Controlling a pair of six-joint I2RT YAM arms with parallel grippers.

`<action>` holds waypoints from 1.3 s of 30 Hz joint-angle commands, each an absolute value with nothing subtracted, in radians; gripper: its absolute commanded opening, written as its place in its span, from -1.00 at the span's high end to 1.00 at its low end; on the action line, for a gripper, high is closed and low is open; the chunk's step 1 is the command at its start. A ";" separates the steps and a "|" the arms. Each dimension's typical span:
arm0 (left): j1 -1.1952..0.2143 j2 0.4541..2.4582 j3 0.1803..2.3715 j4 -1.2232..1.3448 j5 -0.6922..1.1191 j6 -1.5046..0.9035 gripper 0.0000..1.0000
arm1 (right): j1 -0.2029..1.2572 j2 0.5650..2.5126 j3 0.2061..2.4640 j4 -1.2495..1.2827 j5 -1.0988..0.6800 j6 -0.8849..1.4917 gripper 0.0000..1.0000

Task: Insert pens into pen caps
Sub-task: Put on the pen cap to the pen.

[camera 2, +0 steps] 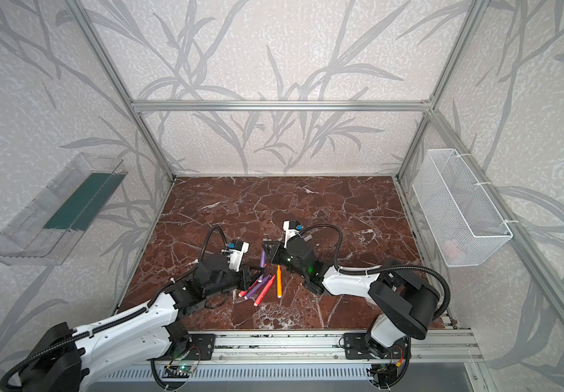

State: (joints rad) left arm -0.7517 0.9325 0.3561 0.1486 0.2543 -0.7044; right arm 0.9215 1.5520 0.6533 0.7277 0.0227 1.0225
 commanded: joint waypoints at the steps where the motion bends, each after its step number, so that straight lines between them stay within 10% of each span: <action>1: -0.749 0.902 0.350 0.160 0.209 -0.720 1.00 | 0.941 1.556 0.646 0.696 0.044 0.995 0.95; 39: -0.580 1.013 0.538 0.145 0.284 -0.673 1.00 | 1.014 1.458 0.569 0.623 0.068 0.881 1.00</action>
